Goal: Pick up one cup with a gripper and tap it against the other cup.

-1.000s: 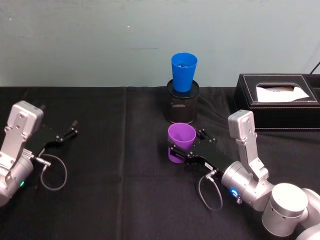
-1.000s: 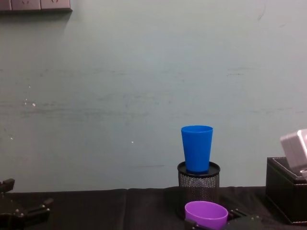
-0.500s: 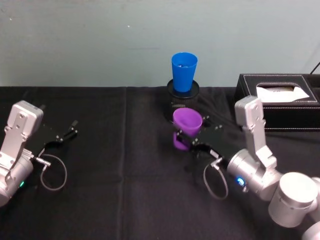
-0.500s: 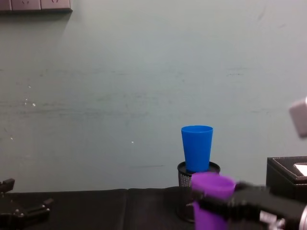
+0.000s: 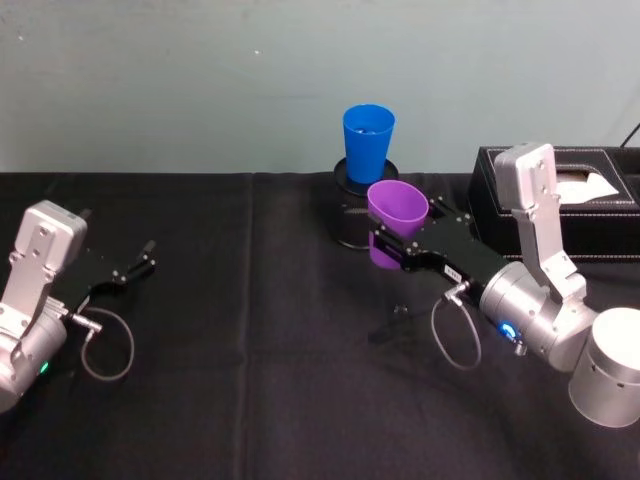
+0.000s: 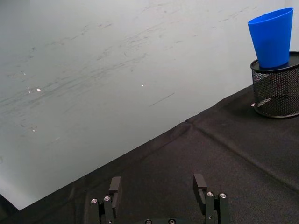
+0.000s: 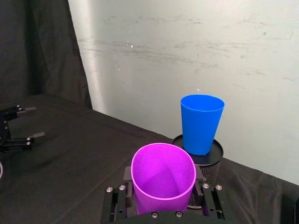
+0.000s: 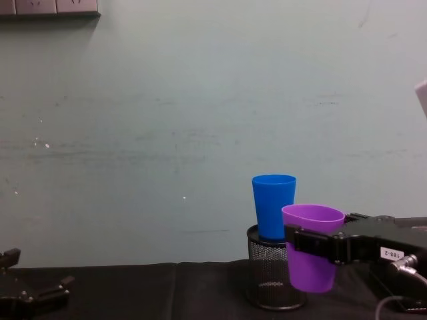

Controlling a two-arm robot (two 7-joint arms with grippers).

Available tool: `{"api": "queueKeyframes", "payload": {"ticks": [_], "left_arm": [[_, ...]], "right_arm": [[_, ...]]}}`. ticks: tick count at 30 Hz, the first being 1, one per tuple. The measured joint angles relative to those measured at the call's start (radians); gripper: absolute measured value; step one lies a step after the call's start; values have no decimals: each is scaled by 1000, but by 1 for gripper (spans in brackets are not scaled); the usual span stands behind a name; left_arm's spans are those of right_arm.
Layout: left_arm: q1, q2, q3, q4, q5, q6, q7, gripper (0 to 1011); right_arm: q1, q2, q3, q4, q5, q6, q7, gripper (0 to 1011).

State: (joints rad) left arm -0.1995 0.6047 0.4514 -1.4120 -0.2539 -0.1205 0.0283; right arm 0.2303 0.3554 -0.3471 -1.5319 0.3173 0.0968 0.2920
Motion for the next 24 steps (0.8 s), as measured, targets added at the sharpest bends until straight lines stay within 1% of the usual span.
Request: {"api": "queueKeyframes", "payload": {"ticks": [24], "left_arm": [[0,0,0,0,0,0,0,1000]], "right_arm": [[2,-1,-4,7,1,-14,-2,726]]}}
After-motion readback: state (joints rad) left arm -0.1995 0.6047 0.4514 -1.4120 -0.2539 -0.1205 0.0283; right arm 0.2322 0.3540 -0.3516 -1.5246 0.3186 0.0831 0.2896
